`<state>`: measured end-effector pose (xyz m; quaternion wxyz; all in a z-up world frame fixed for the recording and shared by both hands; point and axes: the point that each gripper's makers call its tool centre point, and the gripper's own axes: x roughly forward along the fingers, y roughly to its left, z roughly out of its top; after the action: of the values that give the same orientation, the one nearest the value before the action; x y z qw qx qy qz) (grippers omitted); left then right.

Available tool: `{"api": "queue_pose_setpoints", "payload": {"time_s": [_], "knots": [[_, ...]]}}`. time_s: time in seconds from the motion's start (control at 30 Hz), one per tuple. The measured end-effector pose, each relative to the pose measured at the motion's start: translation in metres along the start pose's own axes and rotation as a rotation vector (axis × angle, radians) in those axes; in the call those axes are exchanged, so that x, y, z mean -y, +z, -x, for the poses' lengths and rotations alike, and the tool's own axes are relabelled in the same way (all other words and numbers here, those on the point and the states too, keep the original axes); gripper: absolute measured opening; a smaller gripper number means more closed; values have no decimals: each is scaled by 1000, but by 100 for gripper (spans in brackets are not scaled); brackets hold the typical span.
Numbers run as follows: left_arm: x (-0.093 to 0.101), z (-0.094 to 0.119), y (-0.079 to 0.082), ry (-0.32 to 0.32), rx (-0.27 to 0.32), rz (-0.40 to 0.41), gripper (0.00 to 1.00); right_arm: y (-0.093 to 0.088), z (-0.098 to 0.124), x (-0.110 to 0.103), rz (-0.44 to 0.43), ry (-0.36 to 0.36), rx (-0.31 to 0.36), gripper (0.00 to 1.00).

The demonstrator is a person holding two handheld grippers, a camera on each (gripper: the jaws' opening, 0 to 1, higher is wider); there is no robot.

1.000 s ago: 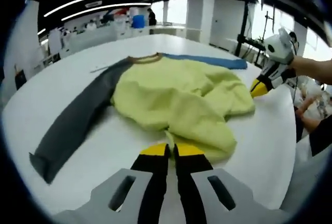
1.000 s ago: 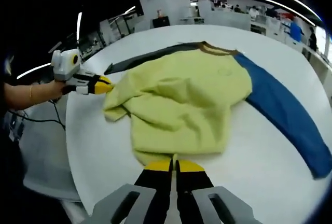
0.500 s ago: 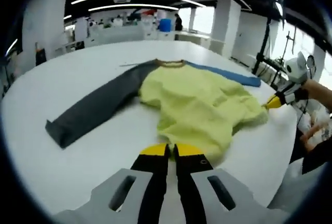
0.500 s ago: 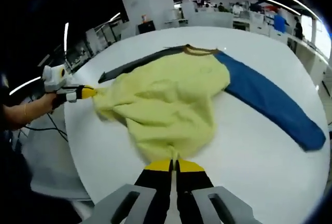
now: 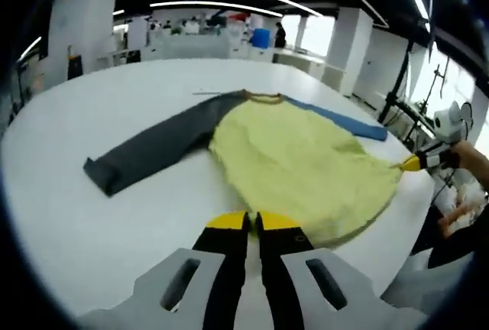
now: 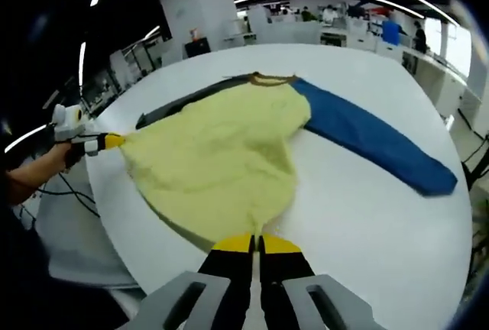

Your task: Fold the garment on the visible template until the final outline fits inside the template.

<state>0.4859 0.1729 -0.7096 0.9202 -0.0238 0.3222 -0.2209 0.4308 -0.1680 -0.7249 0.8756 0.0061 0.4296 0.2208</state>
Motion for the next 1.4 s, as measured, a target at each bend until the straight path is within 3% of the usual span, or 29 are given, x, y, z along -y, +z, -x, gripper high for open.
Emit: {"api": "queue_pose_setpoints", "payload": {"time_s": [0.27,0.53,0.67,1.23,1.4], "knots": [[0,-1,-16,23,-74,11,2,-20,-1,-7,-54,-15,-46,0],[-7,-4,-41,58,-159,-9,2,-51,-13,-11,-7,-69,-137,0],[-6,-3,-47,42,-170,7,3,-51,-12,-1,-55,-97,-126,0],[-11,2,-61,45,-218,-14,5,-43,-10,7,-70,-93,-103,0],[-3,3,-63,3,-217,-24,8,-43,-9,12,-78,-106,-97,0]]}}
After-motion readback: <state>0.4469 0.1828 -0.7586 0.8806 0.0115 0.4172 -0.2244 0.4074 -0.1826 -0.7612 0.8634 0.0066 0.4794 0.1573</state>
